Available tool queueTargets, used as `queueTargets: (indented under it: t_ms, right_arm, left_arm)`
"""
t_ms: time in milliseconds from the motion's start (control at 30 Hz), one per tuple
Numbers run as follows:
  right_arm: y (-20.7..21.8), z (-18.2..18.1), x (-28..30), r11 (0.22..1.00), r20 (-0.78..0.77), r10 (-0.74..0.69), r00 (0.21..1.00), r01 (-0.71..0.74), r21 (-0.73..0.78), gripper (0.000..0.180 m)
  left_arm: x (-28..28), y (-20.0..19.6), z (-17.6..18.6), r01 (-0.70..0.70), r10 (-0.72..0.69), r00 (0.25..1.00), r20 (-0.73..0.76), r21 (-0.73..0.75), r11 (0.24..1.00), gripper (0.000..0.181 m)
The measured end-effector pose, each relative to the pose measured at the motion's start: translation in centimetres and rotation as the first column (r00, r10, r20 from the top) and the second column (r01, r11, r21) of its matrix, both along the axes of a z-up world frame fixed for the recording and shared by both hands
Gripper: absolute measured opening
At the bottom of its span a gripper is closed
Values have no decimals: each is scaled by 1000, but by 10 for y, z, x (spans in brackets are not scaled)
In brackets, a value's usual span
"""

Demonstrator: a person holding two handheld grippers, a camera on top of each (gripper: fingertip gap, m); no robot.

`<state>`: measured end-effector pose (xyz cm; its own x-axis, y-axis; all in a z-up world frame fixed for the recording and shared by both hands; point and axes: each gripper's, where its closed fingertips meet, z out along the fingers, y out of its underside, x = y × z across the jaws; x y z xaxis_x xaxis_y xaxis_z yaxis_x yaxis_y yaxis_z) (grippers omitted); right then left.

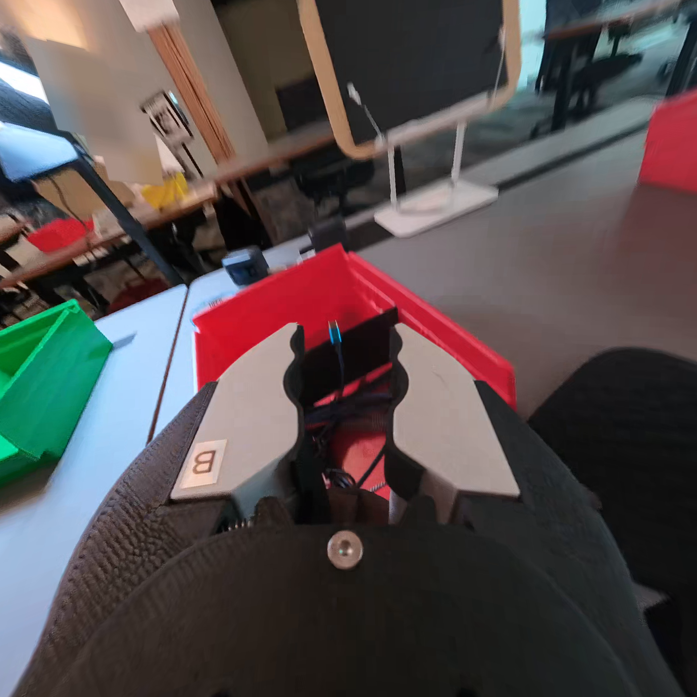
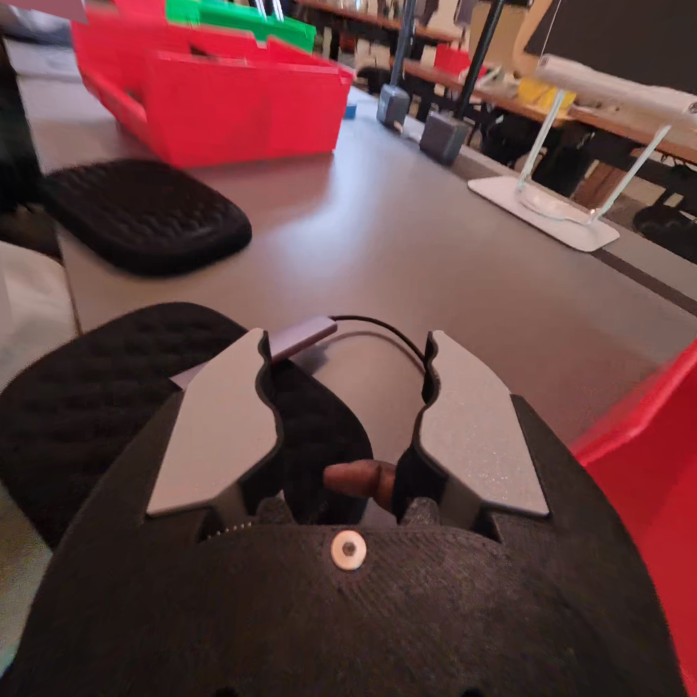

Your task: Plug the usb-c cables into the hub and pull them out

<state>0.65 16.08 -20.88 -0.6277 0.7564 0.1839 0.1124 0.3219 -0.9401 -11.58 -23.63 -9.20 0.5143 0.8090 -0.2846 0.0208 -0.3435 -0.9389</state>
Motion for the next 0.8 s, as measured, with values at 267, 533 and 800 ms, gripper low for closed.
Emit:
queueTargets:
  t_ms: [267, 533, 800]
  right_arm:
    - [-2, -9, -1, 1000, 100, -15, 995, 18, -20, 71]
    - [18, 13, -6, 975, 32, -74, 997, 79, -208, 78]
    - [24, 20, -8, 961, 3, -103, 995, 100, -257, 82]
  left_arm:
    - [-58, 1, -82, -105, 180, 971, 159, -390, 915, 22]
    - [-85, 9, -110, -94, 202, 938, 281, -354, 930, 29]
    - [-96, 5, -115, -157, 264, 941, 209, -423, 893, 7]
